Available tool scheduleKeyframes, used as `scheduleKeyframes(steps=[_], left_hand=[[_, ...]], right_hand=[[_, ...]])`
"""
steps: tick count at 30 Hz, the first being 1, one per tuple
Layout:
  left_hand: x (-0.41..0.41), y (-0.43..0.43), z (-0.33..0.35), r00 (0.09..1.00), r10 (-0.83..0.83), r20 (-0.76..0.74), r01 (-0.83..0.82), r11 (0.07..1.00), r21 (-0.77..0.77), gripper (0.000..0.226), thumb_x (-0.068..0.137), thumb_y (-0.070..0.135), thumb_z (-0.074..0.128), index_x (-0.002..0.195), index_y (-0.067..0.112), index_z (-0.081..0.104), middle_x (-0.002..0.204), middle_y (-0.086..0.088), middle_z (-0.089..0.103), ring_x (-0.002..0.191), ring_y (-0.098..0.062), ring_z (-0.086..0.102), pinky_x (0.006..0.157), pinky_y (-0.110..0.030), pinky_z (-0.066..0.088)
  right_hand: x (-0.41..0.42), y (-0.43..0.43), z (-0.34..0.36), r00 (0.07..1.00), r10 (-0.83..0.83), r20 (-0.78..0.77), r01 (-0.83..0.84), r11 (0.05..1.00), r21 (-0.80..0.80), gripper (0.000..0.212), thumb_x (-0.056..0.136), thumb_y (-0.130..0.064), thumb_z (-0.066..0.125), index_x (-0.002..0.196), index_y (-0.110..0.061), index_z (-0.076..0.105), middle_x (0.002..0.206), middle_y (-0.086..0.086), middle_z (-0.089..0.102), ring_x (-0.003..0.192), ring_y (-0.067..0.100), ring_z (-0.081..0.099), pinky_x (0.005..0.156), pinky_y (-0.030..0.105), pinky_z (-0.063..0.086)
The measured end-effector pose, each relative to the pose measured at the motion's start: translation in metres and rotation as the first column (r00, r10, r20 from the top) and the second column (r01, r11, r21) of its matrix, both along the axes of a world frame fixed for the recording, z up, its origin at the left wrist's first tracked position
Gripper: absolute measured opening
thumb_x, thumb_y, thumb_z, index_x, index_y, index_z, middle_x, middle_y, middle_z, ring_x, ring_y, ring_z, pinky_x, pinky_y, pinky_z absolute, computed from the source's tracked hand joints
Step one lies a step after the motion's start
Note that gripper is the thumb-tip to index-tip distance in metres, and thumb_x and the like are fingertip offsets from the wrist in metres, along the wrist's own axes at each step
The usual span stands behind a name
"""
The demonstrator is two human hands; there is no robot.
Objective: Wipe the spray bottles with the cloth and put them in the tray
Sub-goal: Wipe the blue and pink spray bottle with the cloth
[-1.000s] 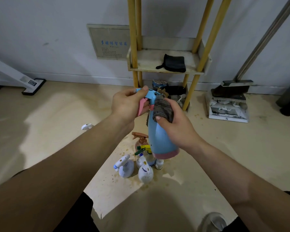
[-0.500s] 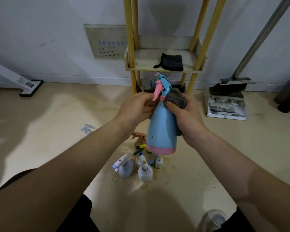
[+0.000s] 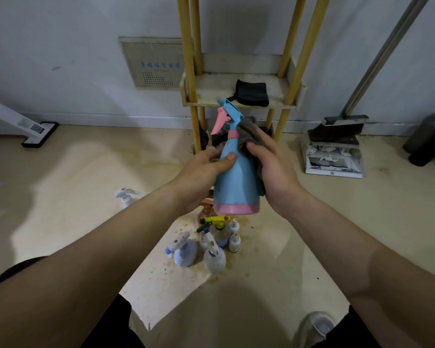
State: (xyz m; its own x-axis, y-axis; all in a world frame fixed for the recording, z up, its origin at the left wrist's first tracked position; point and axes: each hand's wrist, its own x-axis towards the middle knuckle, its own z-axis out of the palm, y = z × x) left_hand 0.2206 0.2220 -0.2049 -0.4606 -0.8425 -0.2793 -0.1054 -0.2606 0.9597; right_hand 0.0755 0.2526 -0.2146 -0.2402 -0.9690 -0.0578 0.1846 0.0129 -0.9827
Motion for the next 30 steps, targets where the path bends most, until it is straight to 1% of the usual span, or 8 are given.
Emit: scheduleKeyframes(steps=[3, 9, 14, 20, 23, 25, 28, 30], left_hand=[[-0.001, -0.003, -0.001, 0.996, 0.087, -0.022, -0.087, 0.996, 0.015, 0.030, 0.104, 0.028, 0.052, 0.127, 0.011, 0.061, 0.111, -0.007, 0.071, 0.094, -0.022, 0.068, 0.071, -0.036, 0.056], [0.002, -0.017, 0.007, 0.921, 0.367, -0.128, -0.340, 0.920, 0.195, 0.023, 0.105, 0.030, 0.049, 0.103, 0.015, 0.065, 0.096, -0.005, 0.070, 0.093, -0.025, 0.066, 0.084, -0.044, 0.055], [0.007, -0.019, 0.011, 0.914, 0.377, -0.151, -0.341, 0.914, 0.217, 0.032, 0.106, 0.034, 0.046, 0.123, 0.011, 0.062, 0.095, -0.006, 0.066, 0.086, -0.023, 0.065, 0.074, -0.038, 0.055], [0.001, -0.014, 0.002, 0.962, 0.261, -0.077, -0.266, 0.962, -0.064, 0.031, 0.107, 0.029, 0.045, 0.129, 0.013, 0.059, 0.098, 0.003, 0.071, 0.082, -0.011, 0.069, 0.072, -0.034, 0.056], [0.000, -0.012, -0.002, 0.970, 0.235, -0.059, -0.240, 0.966, -0.097, 0.034, 0.107, 0.031, 0.046, 0.135, 0.015, 0.056, 0.116, -0.002, 0.070, 0.098, -0.017, 0.069, 0.077, -0.036, 0.056], [-0.001, -0.012, -0.001, 0.970, 0.238, -0.056, -0.243, 0.963, -0.113, 0.035, 0.106, 0.031, 0.047, 0.135, 0.014, 0.055, 0.119, -0.002, 0.068, 0.102, -0.019, 0.068, 0.077, -0.035, 0.056], [-0.004, -0.012, 0.000, 0.960, 0.276, -0.049, -0.281, 0.948, -0.148, 0.033, 0.106, 0.031, 0.046, 0.132, 0.013, 0.057, 0.116, 0.001, 0.067, 0.102, -0.016, 0.066, 0.083, -0.037, 0.057], [-0.004, -0.014, -0.001, 0.944, 0.325, -0.051, -0.329, 0.934, -0.142, 0.025, 0.107, 0.030, 0.045, 0.122, 0.016, 0.059, 0.110, 0.003, 0.066, 0.099, -0.015, 0.066, 0.090, -0.042, 0.057]], right_hand=[[0.004, 0.007, -0.002, 0.980, 0.078, -0.185, -0.091, 0.994, -0.062, 0.049, 0.102, -0.008, 0.049, 0.145, -0.031, 0.050, 0.139, -0.009, 0.060, 0.121, 0.006, 0.060, 0.102, 0.028, 0.050], [0.009, 0.020, -0.005, 0.857, 0.125, -0.500, -0.215, 0.968, -0.126, 0.051, 0.092, -0.010, 0.054, 0.139, -0.029, 0.058, 0.156, -0.013, 0.041, 0.137, -0.013, 0.035, 0.112, 0.014, 0.031], [0.009, 0.027, -0.008, 0.692, 0.057, -0.720, -0.250, 0.954, -0.164, 0.053, 0.089, -0.029, 0.069, 0.141, -0.030, 0.057, 0.161, -0.009, 0.034, 0.142, -0.004, 0.033, 0.112, 0.011, 0.028], [0.005, 0.020, -0.007, 0.857, 0.082, -0.509, -0.172, 0.976, -0.134, 0.053, 0.095, -0.012, 0.066, 0.144, -0.028, 0.052, 0.151, -0.006, 0.048, 0.134, -0.009, 0.044, 0.108, 0.017, 0.041], [0.002, 0.016, 0.000, 0.931, 0.049, -0.361, -0.095, 0.989, -0.113, 0.043, 0.098, -0.016, 0.063, 0.136, -0.034, 0.056, 0.108, -0.010, 0.067, 0.069, -0.009, 0.062, 0.059, 0.010, 0.049], [-0.003, 0.012, -0.001, 0.972, 0.034, -0.233, -0.047, 0.997, -0.053, 0.037, 0.100, -0.021, 0.061, 0.136, -0.032, 0.060, 0.094, -0.003, 0.068, 0.055, 0.013, 0.057, 0.043, 0.025, 0.045], [-0.004, 0.010, -0.008, 0.993, 0.061, -0.104, -0.058, 0.998, 0.027, 0.032, 0.102, -0.025, 0.057, 0.134, -0.024, 0.062, 0.089, 0.000, 0.068, 0.059, 0.019, 0.059, 0.045, 0.029, 0.046], [-0.001, 0.011, -0.013, 0.985, 0.045, -0.167, -0.044, 0.999, 0.008, 0.033, 0.101, -0.021, 0.058, 0.134, -0.024, 0.062, 0.105, -0.001, 0.072, 0.081, 0.013, 0.066, 0.063, 0.033, 0.054]])
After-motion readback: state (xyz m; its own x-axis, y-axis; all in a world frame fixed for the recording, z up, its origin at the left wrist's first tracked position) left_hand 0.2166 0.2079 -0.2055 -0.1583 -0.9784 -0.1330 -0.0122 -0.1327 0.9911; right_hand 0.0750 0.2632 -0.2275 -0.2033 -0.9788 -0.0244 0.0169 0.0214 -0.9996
